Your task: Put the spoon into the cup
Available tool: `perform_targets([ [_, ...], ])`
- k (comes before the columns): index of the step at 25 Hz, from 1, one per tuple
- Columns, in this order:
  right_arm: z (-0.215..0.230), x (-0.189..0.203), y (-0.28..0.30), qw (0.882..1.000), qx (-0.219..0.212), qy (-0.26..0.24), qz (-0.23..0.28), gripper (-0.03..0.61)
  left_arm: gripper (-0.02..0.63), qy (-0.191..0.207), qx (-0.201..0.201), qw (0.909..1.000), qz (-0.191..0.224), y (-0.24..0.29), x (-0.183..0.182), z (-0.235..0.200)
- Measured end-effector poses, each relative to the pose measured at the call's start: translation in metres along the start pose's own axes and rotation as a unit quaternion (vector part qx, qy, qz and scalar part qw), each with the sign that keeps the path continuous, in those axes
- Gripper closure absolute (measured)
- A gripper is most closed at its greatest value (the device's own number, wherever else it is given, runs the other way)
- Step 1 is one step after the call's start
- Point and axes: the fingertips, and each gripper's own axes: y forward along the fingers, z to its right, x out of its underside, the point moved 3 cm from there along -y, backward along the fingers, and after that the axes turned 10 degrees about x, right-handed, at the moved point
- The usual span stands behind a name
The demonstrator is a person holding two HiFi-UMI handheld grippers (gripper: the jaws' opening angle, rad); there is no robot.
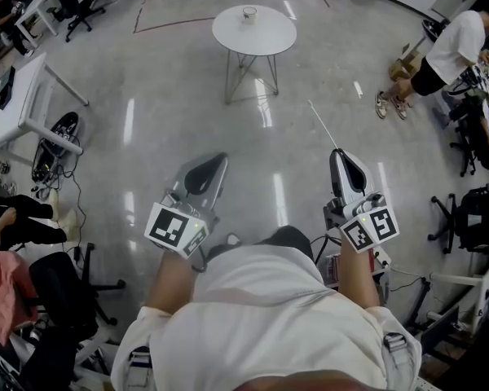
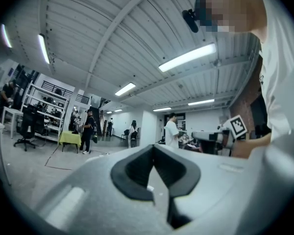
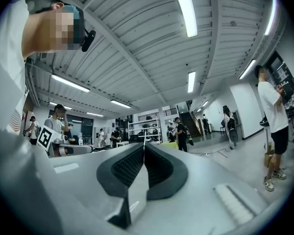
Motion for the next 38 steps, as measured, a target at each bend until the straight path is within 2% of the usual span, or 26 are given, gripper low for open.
perform_targets([
  [7,-0.004,0.010,0.049,1.000,-0.006,0.001,-0.013,0.569,0.611,-0.008,-0.003,1.0000,-0.003,0.003,0.005,-0.043],
  [15,0.041,0.015,0.143,1.000,-0.023,0.014,-0.006,0.568,0.611,0.006,-0.025,0.9996,-0.011,0.056,-0.002,-0.119],
  [22,0.122,-0.001,0.225,0.999,-0.029,0.020,0.001,0.569,0.611,0.017,-0.027,0.9994,-0.010,0.155,-0.019,-0.176],
  [31,0.252,-0.004,0.309,0.999,-0.026,0.024,-0.002,0.569,0.611,0.013,-0.031,0.9994,-0.006,0.295,-0.009,-0.235],
  [38,0.300,0.011,0.378,0.999,-0.028,0.031,-0.012,0.569,0.611,0.009,-0.031,0.9994,-0.016,0.359,0.002,-0.295],
])
